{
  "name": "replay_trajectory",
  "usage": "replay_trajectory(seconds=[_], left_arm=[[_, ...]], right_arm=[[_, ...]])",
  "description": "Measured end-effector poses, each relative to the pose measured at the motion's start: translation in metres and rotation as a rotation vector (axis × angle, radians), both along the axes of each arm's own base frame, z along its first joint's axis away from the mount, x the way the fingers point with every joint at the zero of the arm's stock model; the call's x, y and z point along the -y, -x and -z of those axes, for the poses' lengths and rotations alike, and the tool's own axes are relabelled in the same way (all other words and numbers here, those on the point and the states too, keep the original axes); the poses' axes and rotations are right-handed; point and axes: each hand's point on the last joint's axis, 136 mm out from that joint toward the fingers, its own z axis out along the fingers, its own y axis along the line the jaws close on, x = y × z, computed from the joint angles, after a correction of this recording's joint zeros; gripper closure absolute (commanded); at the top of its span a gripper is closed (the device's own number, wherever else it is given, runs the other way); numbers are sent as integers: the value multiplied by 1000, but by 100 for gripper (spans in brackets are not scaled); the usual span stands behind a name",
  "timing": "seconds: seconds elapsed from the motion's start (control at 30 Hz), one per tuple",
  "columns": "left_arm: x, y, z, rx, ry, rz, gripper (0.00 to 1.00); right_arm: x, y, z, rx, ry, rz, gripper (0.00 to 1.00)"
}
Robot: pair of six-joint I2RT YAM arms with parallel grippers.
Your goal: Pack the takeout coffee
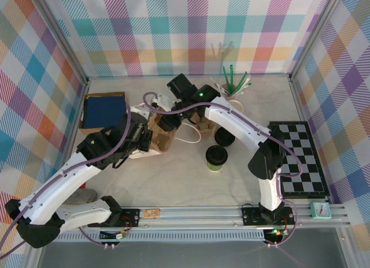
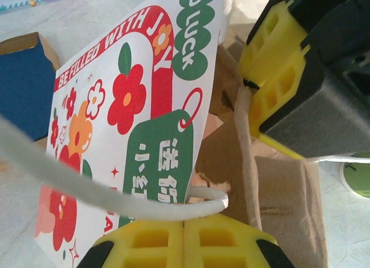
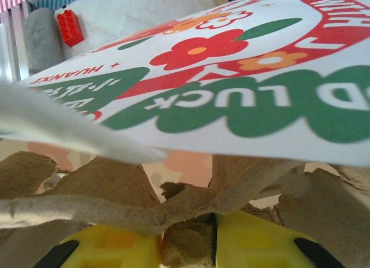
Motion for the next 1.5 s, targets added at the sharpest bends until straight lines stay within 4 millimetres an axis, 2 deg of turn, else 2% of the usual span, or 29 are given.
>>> replay_trajectory(seconds=[0.37, 0.63, 0.9, 1.13, 1.5], left_arm=[[0, 0, 0, 2, 2, 0, 100], [2, -1, 2, -5, -1, 3, 100], [2, -1, 3, -8, -8, 5, 100], [3, -2, 5, -13, -15, 7, 100], [7, -6, 7, -12, -18, 10, 100]], right_arm=[[2, -6, -12, -22, -59, 17, 76], [2, -10, 8, -43, -40, 50, 76], [1, -25, 7, -3, -48, 110, 76], [2, -26, 21, 5, -54, 139, 76], [3, -35, 26, 56, -51, 197, 76]])
